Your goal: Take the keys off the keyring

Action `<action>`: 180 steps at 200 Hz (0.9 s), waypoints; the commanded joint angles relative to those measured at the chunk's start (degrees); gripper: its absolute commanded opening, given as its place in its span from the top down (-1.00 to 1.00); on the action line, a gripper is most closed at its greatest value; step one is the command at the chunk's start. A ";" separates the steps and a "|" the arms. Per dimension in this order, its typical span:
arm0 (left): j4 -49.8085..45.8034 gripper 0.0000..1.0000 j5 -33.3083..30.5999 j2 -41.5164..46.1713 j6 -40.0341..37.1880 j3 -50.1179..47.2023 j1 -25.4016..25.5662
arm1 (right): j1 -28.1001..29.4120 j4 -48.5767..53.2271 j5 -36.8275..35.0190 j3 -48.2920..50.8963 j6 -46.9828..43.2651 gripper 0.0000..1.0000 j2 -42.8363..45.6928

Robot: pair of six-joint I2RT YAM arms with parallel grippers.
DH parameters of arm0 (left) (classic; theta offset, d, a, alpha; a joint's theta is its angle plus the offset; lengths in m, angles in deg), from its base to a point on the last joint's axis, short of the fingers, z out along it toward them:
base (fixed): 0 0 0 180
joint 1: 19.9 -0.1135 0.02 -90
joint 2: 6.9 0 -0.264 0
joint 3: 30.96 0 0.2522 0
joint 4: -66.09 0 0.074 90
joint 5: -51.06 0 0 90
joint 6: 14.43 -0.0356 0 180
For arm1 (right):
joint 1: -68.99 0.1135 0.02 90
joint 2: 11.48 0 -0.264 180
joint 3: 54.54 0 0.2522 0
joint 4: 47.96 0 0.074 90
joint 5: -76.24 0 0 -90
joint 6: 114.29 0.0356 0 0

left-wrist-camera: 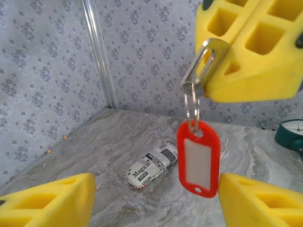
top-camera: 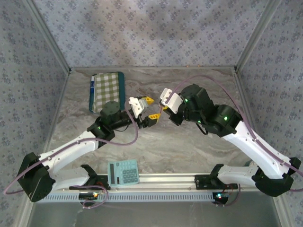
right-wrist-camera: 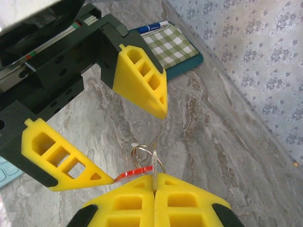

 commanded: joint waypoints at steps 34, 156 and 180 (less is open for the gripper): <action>7.93 -0.39 4.51 -2.94 0.74 2.09 -0.24 | -0.49 1.08 2.67 -1.91 4.18 1.00 -0.52; 10.77 0.13 8.59 -8.06 0.46 6.88 -0.32 | -1.15 -1.82 6.24 -0.44 5.65 1.00 0.86; 10.74 0.46 8.31 -7.96 0.63 6.80 -0.50 | -1.45 -2.14 6.39 -0.09 5.81 1.00 1.30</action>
